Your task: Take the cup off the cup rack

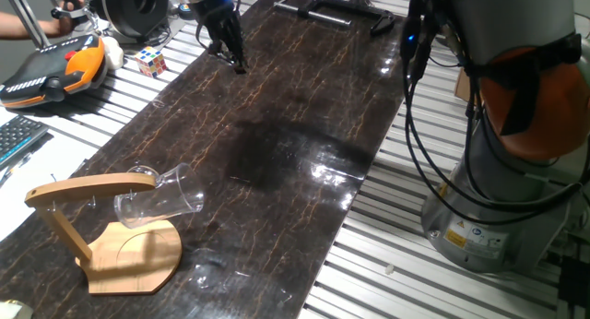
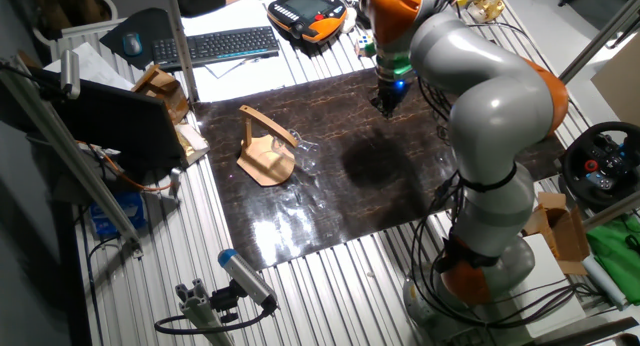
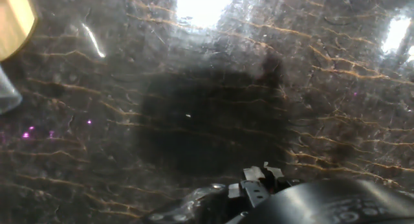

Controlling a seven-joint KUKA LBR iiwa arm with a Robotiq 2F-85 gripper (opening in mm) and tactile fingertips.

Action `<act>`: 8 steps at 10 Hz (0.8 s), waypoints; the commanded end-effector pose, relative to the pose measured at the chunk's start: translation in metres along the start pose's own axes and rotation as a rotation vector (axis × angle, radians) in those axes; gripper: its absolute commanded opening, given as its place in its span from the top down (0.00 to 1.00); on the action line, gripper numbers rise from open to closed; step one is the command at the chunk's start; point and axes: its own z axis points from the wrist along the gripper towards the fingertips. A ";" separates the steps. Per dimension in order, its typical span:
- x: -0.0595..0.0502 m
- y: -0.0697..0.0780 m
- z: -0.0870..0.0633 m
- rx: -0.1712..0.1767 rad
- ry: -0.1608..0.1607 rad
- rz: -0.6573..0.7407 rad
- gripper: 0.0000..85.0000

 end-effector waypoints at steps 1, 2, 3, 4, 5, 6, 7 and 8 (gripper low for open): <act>0.000 0.000 0.000 0.000 -0.002 0.007 0.97; 0.000 0.000 0.000 -0.001 -0.005 -0.004 0.97; 0.000 0.000 0.000 -0.001 -0.005 -0.007 0.97; 0.000 0.000 0.000 -0.001 -0.005 -0.006 0.97; 0.000 0.000 0.000 -0.001 -0.005 0.010 0.97; 0.000 0.000 0.000 -0.002 -0.007 0.029 0.97; 0.000 0.000 0.000 -0.002 -0.007 0.035 0.97; 0.000 0.000 0.000 -0.002 -0.008 0.058 0.98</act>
